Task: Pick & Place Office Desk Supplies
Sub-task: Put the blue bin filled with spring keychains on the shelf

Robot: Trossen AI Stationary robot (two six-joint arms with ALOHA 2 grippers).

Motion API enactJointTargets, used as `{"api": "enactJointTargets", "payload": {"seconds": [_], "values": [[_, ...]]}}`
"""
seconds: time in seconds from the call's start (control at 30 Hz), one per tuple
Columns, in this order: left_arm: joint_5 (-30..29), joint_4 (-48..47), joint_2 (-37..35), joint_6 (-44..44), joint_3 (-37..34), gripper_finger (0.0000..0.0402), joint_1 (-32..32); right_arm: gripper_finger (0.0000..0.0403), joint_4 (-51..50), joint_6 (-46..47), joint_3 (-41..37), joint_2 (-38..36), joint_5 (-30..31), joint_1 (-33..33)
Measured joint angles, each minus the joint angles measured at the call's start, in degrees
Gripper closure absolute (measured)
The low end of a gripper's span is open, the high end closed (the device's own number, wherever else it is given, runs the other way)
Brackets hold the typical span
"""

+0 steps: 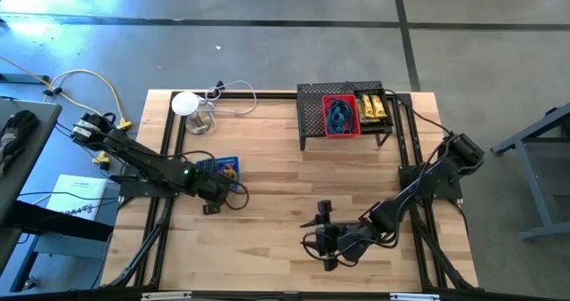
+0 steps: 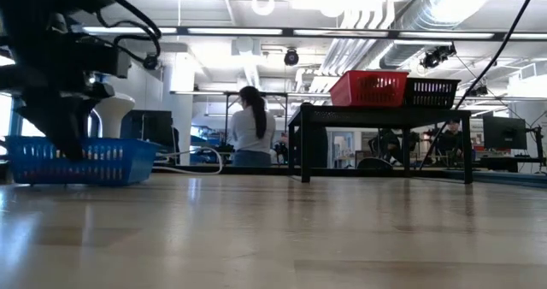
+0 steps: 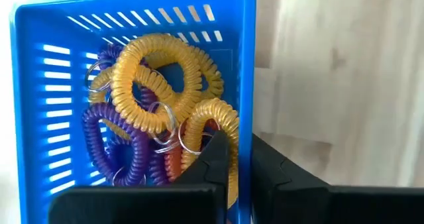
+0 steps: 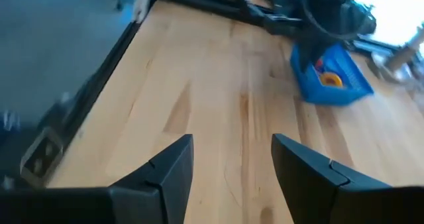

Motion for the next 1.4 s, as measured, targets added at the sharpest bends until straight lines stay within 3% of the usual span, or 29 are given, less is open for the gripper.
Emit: {"api": "enactJointTargets", "payload": {"seconds": [0.33,0.53,0.77,0.87,1.1,1.4], "values": [[2.2,2.7,0.7,6.1,5.8,0.0388,-9.1,0.0212,0.9,-13.5,0.0,0.7,-0.9,-1.5],[3.4,4.4,8.1,13.5,13.9,0.0389,-11.9,0.0212,5.8,-19.8,0.0,0.7,-3.0,-5.2],[5.6,2.5,21.2,23.3,25.1,0.0390,-12.2,0.0212,9.3,-20.5,0.1,1.9,-17.1,-10.9],[5.7,-0.3,25.4,25.5,30.1,0.0390,-12.0,0.0212,9.3,-20.5,0.0,4.4,-20.4,-12.1],[5.7,-2.6,28.3,29.9,38.3,0.0390,-11.8,0.0212,14.5,-24.8,0.0,9.7,-21.5,-12.7],[5.8,-3.7,28.1,35.1,43.6,0.0390,-11.3,0.0212,14.4,-22.5,0.0,10.1,-23.2,-12.6]]}}
